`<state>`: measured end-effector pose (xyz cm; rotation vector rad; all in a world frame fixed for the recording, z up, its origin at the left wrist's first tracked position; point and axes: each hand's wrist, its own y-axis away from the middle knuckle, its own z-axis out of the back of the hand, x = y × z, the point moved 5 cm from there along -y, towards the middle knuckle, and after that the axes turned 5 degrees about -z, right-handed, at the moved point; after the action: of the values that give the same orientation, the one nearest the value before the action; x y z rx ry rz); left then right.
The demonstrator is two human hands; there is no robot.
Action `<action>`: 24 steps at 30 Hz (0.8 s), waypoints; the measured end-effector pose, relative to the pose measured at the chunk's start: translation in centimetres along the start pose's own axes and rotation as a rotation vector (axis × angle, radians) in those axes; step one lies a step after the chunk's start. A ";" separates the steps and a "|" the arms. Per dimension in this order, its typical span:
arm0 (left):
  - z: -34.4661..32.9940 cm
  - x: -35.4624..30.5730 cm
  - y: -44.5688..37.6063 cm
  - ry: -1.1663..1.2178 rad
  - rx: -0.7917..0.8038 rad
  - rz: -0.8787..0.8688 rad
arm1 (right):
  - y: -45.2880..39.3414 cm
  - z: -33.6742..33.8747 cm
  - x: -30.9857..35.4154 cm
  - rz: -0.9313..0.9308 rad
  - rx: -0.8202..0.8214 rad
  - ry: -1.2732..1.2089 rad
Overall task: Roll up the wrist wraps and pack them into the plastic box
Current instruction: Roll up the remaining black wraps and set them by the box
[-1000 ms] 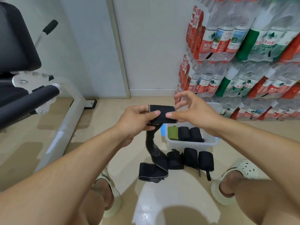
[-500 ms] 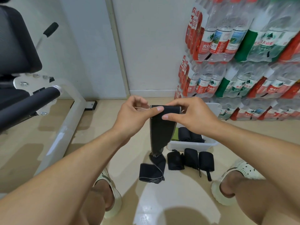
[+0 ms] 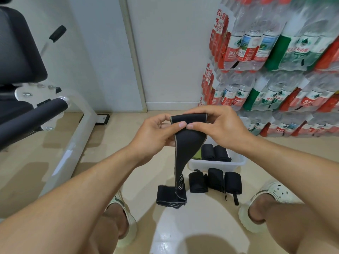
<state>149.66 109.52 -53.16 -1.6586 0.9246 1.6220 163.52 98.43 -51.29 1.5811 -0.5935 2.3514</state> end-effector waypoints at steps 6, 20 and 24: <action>-0.7 0.3 0.2 0.147 0.064 0.077 | -0.1 0.2 0.0 0.048 -0.082 0.062; -0.7 0.2 -0.1 -0.061 0.007 -0.046 | -0.1 -0.1 -1.1 -0.246 0.114 -0.069; -0.7 0.1 -0.2 -0.088 -0.012 -0.070 | -0.5 0.0 0.2 -0.111 0.047 0.223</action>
<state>150.19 109.00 -53.19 -1.5966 0.8059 1.6421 163.65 98.85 -50.97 1.3080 -0.3940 2.4287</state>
